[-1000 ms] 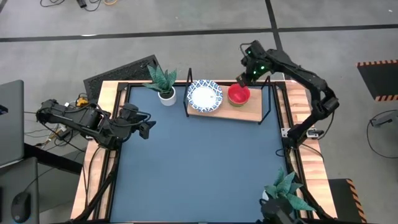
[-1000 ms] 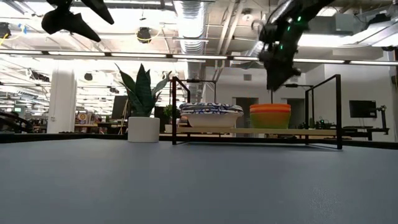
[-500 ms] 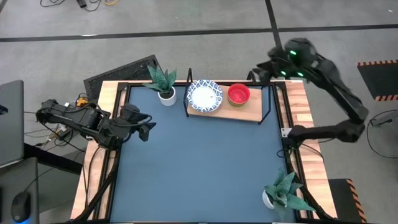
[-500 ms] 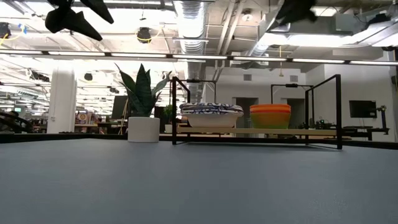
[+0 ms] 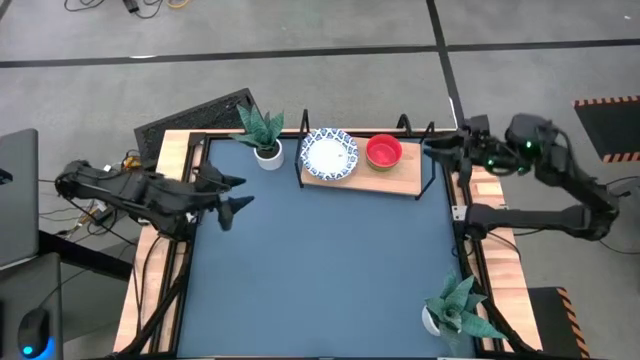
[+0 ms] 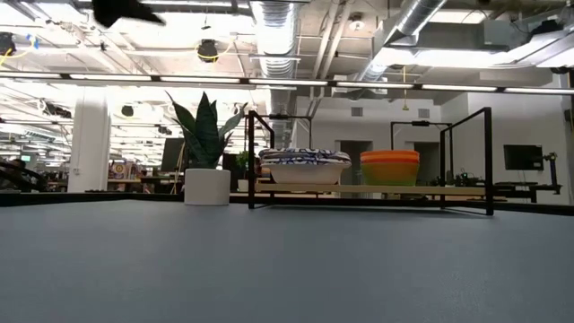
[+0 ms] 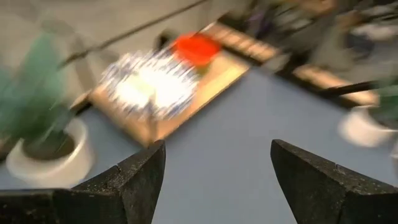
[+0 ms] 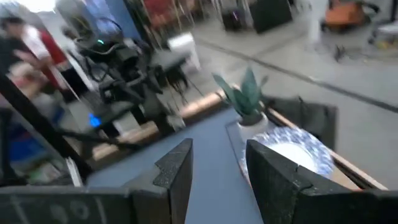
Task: Place and stack bowls onto a shelf
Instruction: Return to Home Position
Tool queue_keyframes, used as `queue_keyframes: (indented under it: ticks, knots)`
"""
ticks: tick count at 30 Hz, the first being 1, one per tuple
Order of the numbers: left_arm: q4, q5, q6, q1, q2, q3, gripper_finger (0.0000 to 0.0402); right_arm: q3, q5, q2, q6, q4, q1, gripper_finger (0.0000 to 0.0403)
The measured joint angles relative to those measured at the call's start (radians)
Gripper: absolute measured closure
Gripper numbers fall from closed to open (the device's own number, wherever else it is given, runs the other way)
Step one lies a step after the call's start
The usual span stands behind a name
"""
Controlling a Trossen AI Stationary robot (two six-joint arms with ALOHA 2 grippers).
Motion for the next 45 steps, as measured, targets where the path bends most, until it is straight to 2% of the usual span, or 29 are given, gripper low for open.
queue_keyframes:
  ticks: [3, 5, 11, 22, 30, 33, 39, 45]
  knots:
    - [0.115, 0.087, 0.158, 0.0, -0.058, 0.0, 0.0127, -0.165, 0.03, -0.091, 0.046, 0.197, 0.067, 0.0229]
    - [0.135, 0.127, 0.211, -0.001, -0.107, 0.0, 0.0127, -0.257, 0.054, -0.142, 0.067, 0.295, 0.101, 0.0229]
    - [0.134, 0.153, 0.213, 0.0, -0.298, -0.082, 0.0127, -0.462, 0.14, -0.241, 0.124, 0.434, 0.183, 0.0229]
    - [0.413, 0.155, 0.154, 0.0, -0.759, -0.538, 0.0127, -0.733, 0.279, -0.316, 0.138, 0.725, 0.318, 0.0229]
    - [0.523, 0.209, 0.099, 0.0, -0.732, -0.717, 0.0127, -0.925, 0.323, -0.324, 0.124, 0.913, 0.387, 0.023]
    - [0.608, 0.218, 0.102, 0.0, -0.735, -0.775, 0.0127, -1.017, 0.363, -0.323, 0.124, 1.045, 0.418, 0.023]
    - [0.704, 0.28, 0.102, 0.0, -0.751, -0.89, 0.0127, -1.182, 0.372, -0.323, 0.109, 1.253, 0.484, 0.023]
    - [0.729, 0.373, 0.075, 0.0, -0.761, -0.92, 0.0127, -1.182, 0.453, -0.323, 0.029, 1.304, 0.545, 0.023]
